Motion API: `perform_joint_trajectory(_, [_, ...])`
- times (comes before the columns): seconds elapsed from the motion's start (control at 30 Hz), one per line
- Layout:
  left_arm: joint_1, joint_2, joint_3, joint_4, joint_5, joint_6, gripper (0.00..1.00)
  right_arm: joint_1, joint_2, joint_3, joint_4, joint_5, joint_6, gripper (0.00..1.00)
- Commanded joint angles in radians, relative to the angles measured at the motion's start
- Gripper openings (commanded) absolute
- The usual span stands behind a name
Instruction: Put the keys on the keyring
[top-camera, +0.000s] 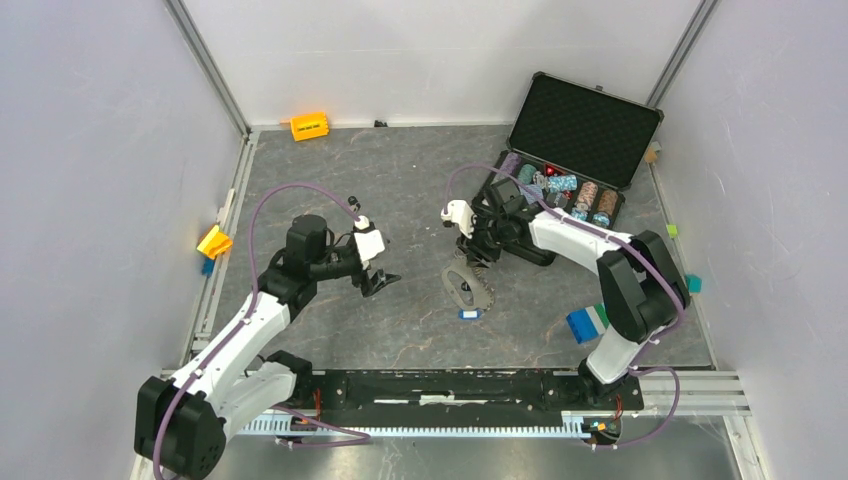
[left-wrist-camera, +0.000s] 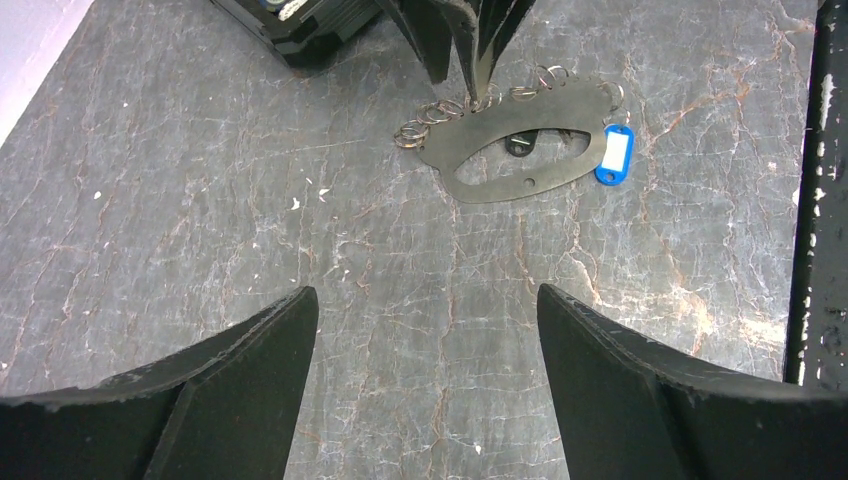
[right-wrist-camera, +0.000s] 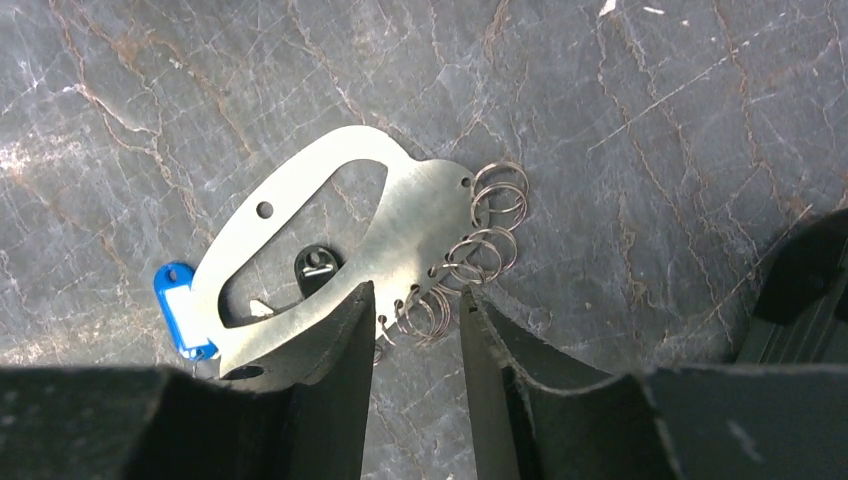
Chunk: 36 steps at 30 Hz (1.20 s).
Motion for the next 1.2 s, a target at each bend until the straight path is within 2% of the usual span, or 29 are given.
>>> perform_joint_trajectory(0.0, [-0.003,0.002,-0.003,0.007,0.024,0.041,0.87,-0.005,-0.027,-0.005,-0.029,-0.015,-0.035,0.41])
perform_joint_trajectory(0.37, [-0.003,-0.018,-0.009,0.007,0.031,0.040,0.88,-0.019,0.101,0.123,-0.079,-0.011,-0.082,0.38])
perform_joint_trajectory(0.67, [-0.003,-0.020,-0.016,0.007,0.030,0.047,0.88,-0.015,0.181,0.232,-0.087,-0.069,-0.053,0.39])
perform_joint_trajectory(1.17, [-0.004,-0.029,-0.019,0.007,0.028,0.048,0.88,0.042,0.276,0.287,-0.072,-0.014,-0.039,0.40])
